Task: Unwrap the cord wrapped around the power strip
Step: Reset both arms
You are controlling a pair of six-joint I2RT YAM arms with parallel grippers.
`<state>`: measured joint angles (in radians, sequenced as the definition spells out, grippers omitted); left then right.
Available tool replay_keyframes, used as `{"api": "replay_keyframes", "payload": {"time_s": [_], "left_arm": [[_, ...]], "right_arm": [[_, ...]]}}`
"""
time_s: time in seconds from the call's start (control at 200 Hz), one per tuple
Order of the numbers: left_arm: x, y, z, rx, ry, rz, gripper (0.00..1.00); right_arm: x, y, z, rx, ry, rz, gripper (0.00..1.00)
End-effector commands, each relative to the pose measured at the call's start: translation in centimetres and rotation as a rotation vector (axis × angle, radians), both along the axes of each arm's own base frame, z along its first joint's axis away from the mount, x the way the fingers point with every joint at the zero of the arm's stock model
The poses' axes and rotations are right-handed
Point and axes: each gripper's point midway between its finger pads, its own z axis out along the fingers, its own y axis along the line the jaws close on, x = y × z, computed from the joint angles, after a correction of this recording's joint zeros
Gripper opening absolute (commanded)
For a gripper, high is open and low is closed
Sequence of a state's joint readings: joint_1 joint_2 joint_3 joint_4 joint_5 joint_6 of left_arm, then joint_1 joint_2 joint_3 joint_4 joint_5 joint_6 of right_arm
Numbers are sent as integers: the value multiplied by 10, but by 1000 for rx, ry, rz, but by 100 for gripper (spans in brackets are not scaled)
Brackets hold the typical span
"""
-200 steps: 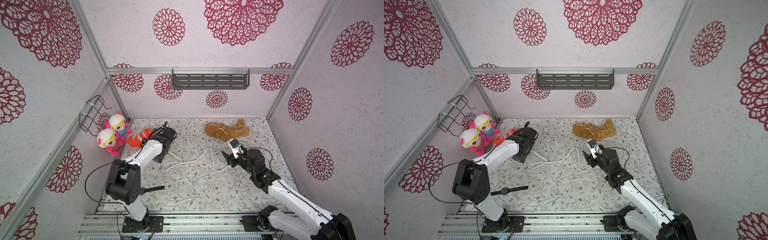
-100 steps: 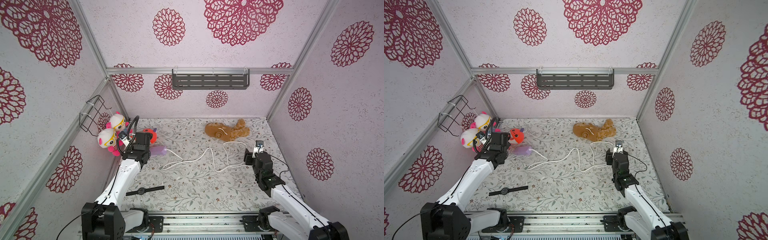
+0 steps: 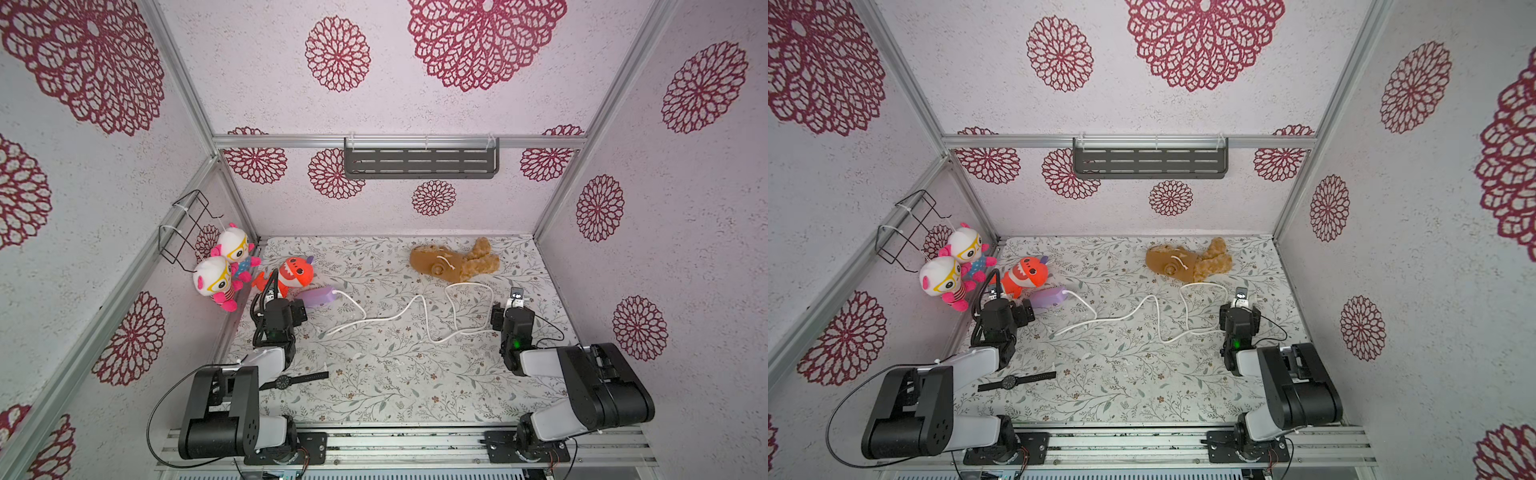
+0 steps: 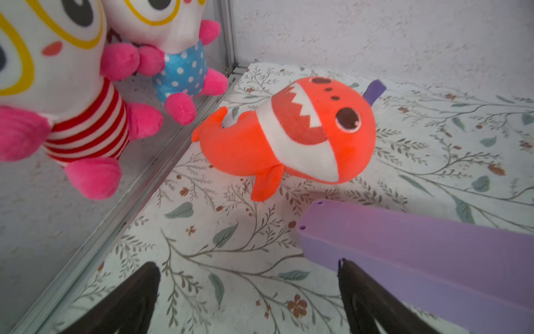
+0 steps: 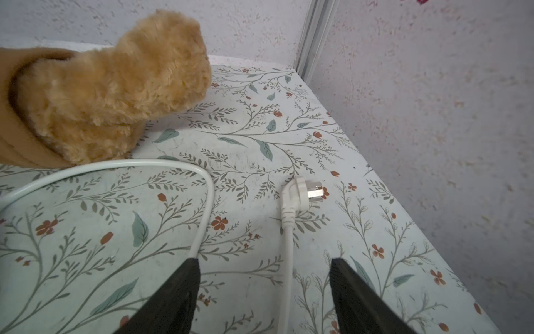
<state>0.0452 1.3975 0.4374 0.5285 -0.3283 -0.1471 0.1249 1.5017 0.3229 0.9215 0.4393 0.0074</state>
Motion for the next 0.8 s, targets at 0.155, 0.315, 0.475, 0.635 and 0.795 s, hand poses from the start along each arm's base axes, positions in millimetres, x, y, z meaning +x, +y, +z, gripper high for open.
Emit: {"api": "replay_keyframes", "payload": {"time_s": [0.155,0.315,0.475,0.635,0.795], "left_arm": [[19,-6,14,37,-185,-90,97],[19,-1,14,36,-181,-59,97],[20,2,15,43,-185,-42,97],[21,2,15,43,-186,-41,97],[21,2,15,41,-186,-40,97]], "right_arm": [[-2,-17,24,81,-197,-18,85],[-3,-17,25,81,-202,-17,99],[-3,-17,25,81,-199,-19,99],[-4,-17,25,81,-199,-20,99],[-3,-17,25,80,-199,-20,99]]}}
